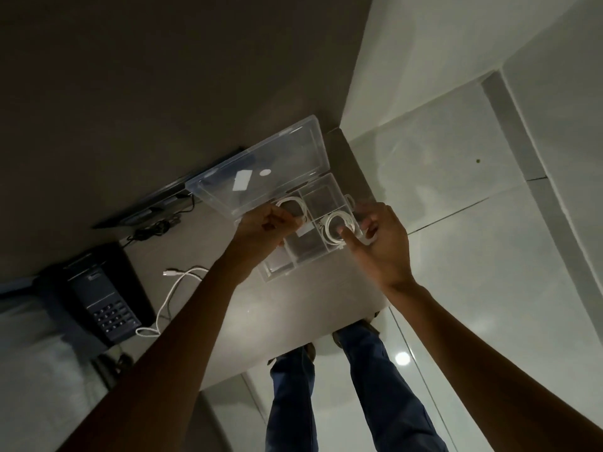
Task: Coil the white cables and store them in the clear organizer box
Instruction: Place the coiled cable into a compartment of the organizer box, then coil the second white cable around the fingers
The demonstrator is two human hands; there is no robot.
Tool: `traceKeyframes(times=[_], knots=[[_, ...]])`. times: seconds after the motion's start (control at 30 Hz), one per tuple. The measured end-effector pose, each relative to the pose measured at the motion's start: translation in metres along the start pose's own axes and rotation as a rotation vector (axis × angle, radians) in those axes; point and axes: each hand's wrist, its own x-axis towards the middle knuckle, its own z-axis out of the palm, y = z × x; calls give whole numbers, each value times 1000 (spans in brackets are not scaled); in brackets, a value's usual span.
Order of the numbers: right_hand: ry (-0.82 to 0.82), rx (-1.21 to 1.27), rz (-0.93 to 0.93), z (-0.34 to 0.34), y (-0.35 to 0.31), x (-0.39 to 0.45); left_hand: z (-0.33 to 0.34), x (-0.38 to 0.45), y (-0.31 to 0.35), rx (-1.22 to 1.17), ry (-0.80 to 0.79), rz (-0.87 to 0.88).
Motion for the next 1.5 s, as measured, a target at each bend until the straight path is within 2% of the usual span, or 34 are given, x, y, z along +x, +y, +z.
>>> traceKeyframes(times=[0.17,0.3,0.4,0.5,0.63,0.87,0.93,1.1,1.27,1.37,1.5], knots=[[-55,-52,-163,15,-18,-10,-7,-37,-27,-114,156,-22],[-174,-87,-219,42,-31,-26,-14,-64,-54,-119,324,-97],[-251,-70,-326,68,-42,-46,-26,-84,-82,-129,392,-128],[-338,-59,-396,98,-53,-71,-40,-106,-110,-50,486,-155],[-418,-75,-395,145,-64,-104,-61,-132,-146,91,631,-170],[-653,-300,-448,210,-77,-123,-78,-162,-193,369,430,-113],[-667,-359,-480,223,-83,-125,-79,-167,-201,415,411,-98],[-614,-593,-690,244,-94,-125,-79,-170,-213,372,404,-85],[-698,-858,-868,244,-106,-124,-84,-174,-212,347,436,2],[-837,-894,-764,237,-118,-123,-89,-186,-209,407,470,86],[-858,-773,-691,211,-142,-132,-97,-207,-198,336,537,135]])
